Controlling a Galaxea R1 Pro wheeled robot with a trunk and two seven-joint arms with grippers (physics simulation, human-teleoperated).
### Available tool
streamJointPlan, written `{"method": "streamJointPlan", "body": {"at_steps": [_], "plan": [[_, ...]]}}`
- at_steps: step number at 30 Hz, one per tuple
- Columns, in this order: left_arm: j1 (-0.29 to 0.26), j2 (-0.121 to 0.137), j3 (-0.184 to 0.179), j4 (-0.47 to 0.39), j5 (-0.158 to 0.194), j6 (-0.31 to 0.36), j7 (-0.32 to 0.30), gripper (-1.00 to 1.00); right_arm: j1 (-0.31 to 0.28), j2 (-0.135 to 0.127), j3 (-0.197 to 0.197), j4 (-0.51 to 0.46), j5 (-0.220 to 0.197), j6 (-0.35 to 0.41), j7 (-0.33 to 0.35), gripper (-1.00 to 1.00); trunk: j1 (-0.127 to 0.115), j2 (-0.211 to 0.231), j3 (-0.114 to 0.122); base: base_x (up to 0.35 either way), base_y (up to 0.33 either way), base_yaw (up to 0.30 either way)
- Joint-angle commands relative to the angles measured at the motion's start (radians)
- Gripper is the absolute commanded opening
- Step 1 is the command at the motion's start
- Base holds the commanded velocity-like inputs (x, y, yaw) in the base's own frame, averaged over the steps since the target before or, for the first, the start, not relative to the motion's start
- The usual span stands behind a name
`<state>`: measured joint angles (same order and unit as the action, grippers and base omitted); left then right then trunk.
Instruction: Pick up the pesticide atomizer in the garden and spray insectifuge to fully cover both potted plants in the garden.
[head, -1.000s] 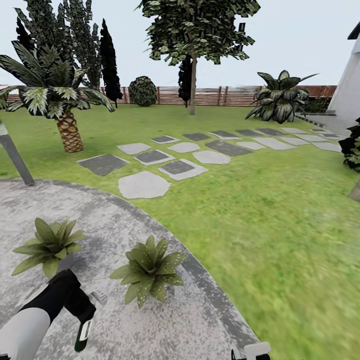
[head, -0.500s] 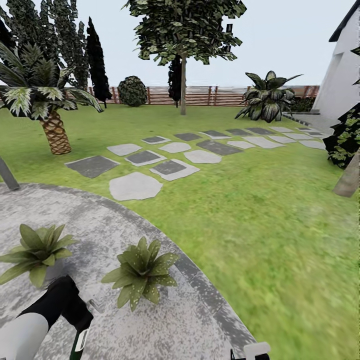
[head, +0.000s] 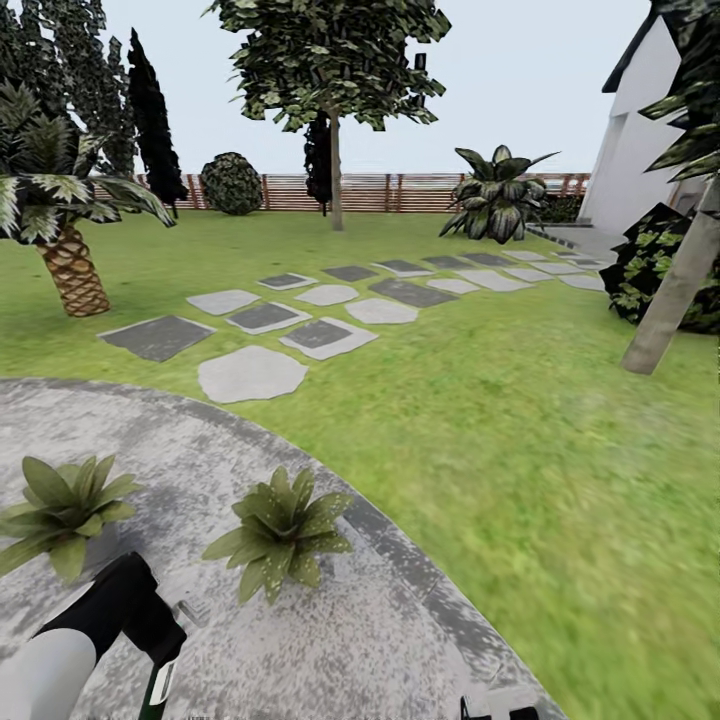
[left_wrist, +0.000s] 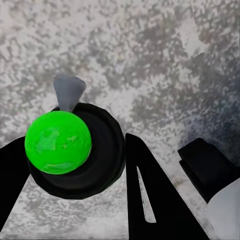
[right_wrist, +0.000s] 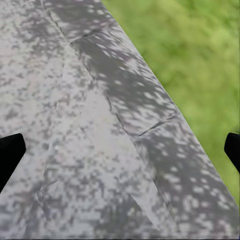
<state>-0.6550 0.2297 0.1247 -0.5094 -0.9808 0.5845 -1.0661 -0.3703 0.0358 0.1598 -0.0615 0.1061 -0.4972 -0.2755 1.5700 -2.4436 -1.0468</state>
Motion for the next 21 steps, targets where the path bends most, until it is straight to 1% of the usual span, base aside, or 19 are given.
{"method": "streamJointPlan", "body": {"at_steps": [1,6,8,14,16,17,18,19,20,21], "plan": [[0.0,-0.001,0.006,-0.002,-0.006,0.008,-0.006,-1.0,-0.001,0.001,0.003,0.0,0.01,0.0,-0.011,1.0,-0.001,0.0,-0.001,-0.204,0.262,-0.003],[0.0,-0.005,0.007,-0.007,-0.001,0.009,-0.006,-1.0,-0.001,0.001,0.003,0.0,0.01,0.0,-0.01,1.0,-0.001,0.0,-0.001,-0.011,0.32,-0.011],[0.0,-0.004,0.007,-0.008,-0.001,0.009,-0.006,-1.0,-0.001,0.0,0.002,0.0,0.01,0.0,-0.01,1.0,-0.001,0.0,-0.001,0.105,0.294,-0.155],[-0.002,-0.008,0.008,-0.009,0.005,0.012,-0.012,-1.0,-0.001,-0.001,0.001,0.001,0.01,0.0,-0.01,1.0,-0.001,0.0,-0.001,0.027,0.053,-0.249],[-0.01,-0.005,0.005,-0.008,0.005,0.017,-0.018,-1.0,-0.001,-0.002,0.001,0.002,0.011,0.0,-0.01,1.0,-0.001,0.0,-0.001,0.002,0.004,-0.255],[-0.013,-0.001,0.004,-0.004,0.003,0.018,-0.033,-1.0,-0.001,-0.003,0.001,0.002,0.011,0.0,-0.01,1.0,-0.001,0.0,-0.001,0.001,0.001,-0.149],[-0.015,0.004,0.001,-0.002,-0.001,0.018,-0.07,-1.0,-0.001,-0.005,0.001,0.002,0.012,0.0,-0.01,1.0,-0.001,0.0,-0.001,0.0,0.001,-0.077],[-0.016,0.012,-0.002,-0.005,-0.01,0.02,-0.131,-1.0,-0.001,-0.006,0.002,0.003,0.012,0.0,-0.01,1.0,-0.001,0.0,-0.001,0.0,0.0,-0.039],[-0.017,0.021,-0.004,-0.009,-0.028,0.022,-0.198,-1.0,-0.001,-0.006,0.002,0.003,0.013,0.0,-0.009,1.0,-0.001,0.0,-0.001,0.0,0.0,-0.02],[-0.032,0.03,-0.004,-0.015,-0.078,0.026,-0.262,-1.0,-0.001,-0.007,0.003,0.003,0.013,0.0,-0.009,1.0,-0.001,0.0,-0.001,0.0,0.0,-0.008]]}}
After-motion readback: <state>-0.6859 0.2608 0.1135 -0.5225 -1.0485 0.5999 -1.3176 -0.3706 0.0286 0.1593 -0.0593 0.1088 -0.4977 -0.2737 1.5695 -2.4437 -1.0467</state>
